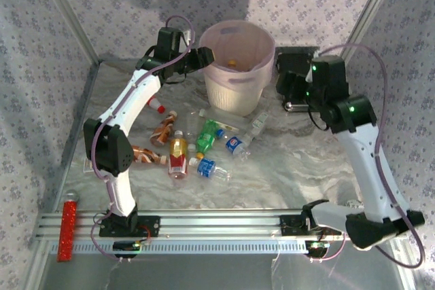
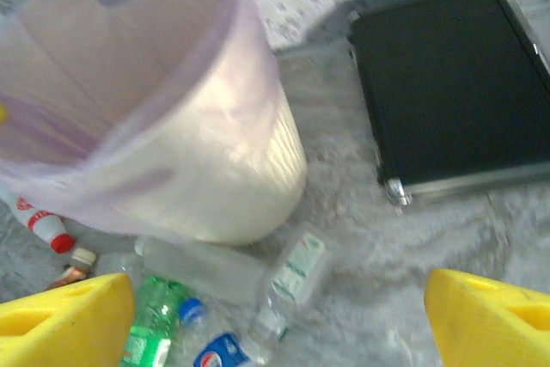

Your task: Put the plastic bottles in the bin

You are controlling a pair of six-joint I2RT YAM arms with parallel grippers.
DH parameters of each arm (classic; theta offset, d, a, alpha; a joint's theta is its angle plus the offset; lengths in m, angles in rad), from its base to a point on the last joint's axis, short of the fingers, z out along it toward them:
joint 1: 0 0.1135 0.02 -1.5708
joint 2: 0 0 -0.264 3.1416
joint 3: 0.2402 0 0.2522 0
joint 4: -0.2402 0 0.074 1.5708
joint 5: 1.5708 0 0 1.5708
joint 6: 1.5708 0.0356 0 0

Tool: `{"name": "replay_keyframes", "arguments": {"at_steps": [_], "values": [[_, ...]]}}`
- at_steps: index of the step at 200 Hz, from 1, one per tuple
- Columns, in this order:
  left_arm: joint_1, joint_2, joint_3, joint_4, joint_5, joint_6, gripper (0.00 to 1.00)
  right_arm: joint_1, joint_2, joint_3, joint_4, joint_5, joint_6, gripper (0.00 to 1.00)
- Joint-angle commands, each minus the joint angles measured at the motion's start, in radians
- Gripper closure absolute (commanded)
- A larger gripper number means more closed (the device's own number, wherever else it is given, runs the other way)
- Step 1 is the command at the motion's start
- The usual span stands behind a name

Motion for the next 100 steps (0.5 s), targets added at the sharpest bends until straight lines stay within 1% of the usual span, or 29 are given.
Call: {"name": "replay_keyframes", "arguments": {"at_steps": [1,34,45,50,79,100], "values": [[0.007,0.013,-0.027,-0.047,-0.006,0.016,0.39,-0.022,-0.041,-0.140,0.052,-0.036,0.090,0.12],[0.013,0.011,-0.037,-0.038,-0.006,0.012,0.39,-0.024,-0.048,-0.344,0.161,-0.077,0.160,0.14],[0.015,0.012,-0.040,-0.035,-0.004,0.010,0.39,-0.024,-0.040,-0.409,0.214,-0.082,0.173,0.15],[0.015,0.013,-0.039,-0.033,-0.003,0.009,0.39,-0.025,-0.034,-0.437,0.250,-0.086,0.205,0.16],[0.015,0.014,-0.040,-0.031,-0.001,0.005,0.39,-0.025,0.075,-0.528,0.405,-0.120,0.256,0.18],[0.015,0.013,-0.043,-0.028,-0.003,0.004,0.39,-0.013,0.169,-0.548,0.503,-0.179,0.268,0.18]]}}
